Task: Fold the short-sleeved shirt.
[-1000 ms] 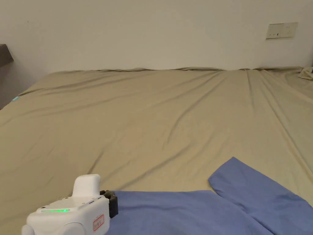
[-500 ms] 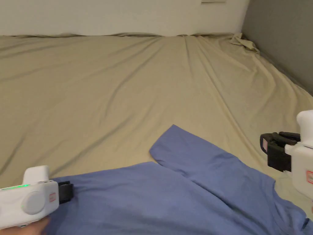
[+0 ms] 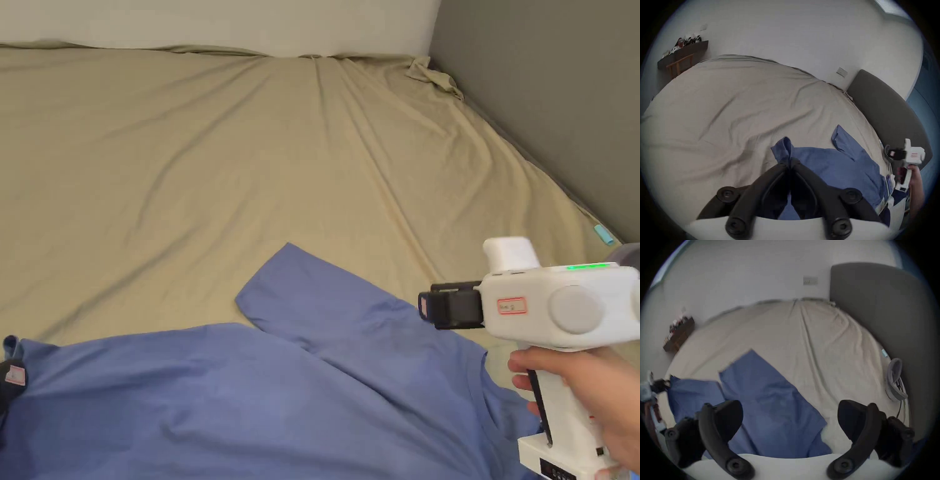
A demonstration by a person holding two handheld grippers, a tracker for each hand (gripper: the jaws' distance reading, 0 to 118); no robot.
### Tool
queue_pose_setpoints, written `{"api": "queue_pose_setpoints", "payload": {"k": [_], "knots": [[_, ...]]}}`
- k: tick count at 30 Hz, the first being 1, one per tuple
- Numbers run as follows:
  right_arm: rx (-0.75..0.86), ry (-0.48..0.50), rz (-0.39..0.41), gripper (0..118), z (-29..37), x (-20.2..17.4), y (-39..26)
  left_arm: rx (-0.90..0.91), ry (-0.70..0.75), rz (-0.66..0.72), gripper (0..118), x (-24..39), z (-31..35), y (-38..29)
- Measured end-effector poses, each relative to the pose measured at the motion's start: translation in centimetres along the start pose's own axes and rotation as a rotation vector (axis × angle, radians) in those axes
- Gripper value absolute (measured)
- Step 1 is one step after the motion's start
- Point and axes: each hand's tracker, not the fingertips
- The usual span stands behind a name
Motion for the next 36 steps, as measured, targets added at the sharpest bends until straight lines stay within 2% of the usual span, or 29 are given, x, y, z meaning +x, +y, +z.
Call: {"api": "queue_pose_setpoints", "payload": {"k": [4,5,6,7,8,9,10,12,13,16,18,20,21,24,25,27,29,31,32,36], "knots": [[-0.165,-0.105,0.114,118,-6.4,0.5,-1.0,-0.003,0.019,-0.011,0,0.2,0.6,-0.2],[-0.205,-0.109,0.111,111,-7.3,0.6,-1.4,-0.007,0.015,0.002,0,0.1,0.5,-0.3],[-0.246,-0.128,0.093,93,-8.2,0.7,-1.9,-0.011,0.025,0.008,0,-0.1,0.4,-0.3],[-0.273,-0.137,0.080,69,-8.7,0.6,-2.3,-0.016,0.041,0.017,0,-0.2,0.3,-0.5],[-0.234,-0.043,0.031,56,-8.4,0.8,-2.5,-0.017,0.055,0.026,0,-0.6,0.1,-1.0],[-0.176,-0.056,-0.034,39,-7.5,0.6,-2.5,-0.010,0.065,0.037,0,-0.8,0.1,-1.4],[-0.185,-0.060,-0.038,24,-7.2,0.2,-2.5,-0.008,0.071,0.053,0,-1.1,0.2,-1.6],[-0.142,-0.105,0.055,13,-5.9,-1.3,-3.2,-0.016,0.060,0.091,0,-0.9,0.4,-2.5],[-0.113,-0.067,0.061,13,-5.2,-1.3,-3.5,-0.015,0.054,0.109,0,-1.0,0.4,-2.8],[0.014,0.208,-0.221,13,-1.4,0.0,-3.5,0.018,-0.038,0.227,0,-1.3,1.4,-3.0],[0.180,0.282,-0.267,13,2.8,0.5,-3.0,0.060,-0.147,0.341,0,-1.9,2.4,-2.2],[0.331,0.314,-0.234,12,7.3,0.6,-1.7,0.111,-0.192,0.382,0,-2.2,3.8,-0.7],[0.391,0.321,-0.180,12,9.9,0.5,-0.6,0.155,-0.201,0.389,0,-2.2,4.9,0.5],[0.511,0.210,0.037,12,17.7,-1.7,3.3,0.290,-0.214,0.383,0,-1.4,8.5,5.3],[0.550,0.200,0.074,12,19.9,-2.1,4.6,0.342,-0.212,0.376,0,-1.2,9.7,7.0],[0.581,0.186,0.103,12,23.4,-2.4,7.9,0.458,-0.161,0.415,0,-1.0,12.0,10.3],[0.611,0.134,0.127,12,26.5,-3.2,11.2,0.536,-0.157,0.404,0,-0.3,14.4,13.9],[0.649,0.051,0.190,12,28.8,-3.7,14.9,0.612,-0.117,0.377,0,0.5,16.9,17.6],[0.652,0.030,0.186,12,29.7,-3.9,16.6,0.628,-0.110,0.359,0,0.9,17.8,19.1],[0.646,0.046,0.160,12,32.5,-4.6,23.1,0.658,-0.068,0.267,0,1.9,20.4,25.3]]}}
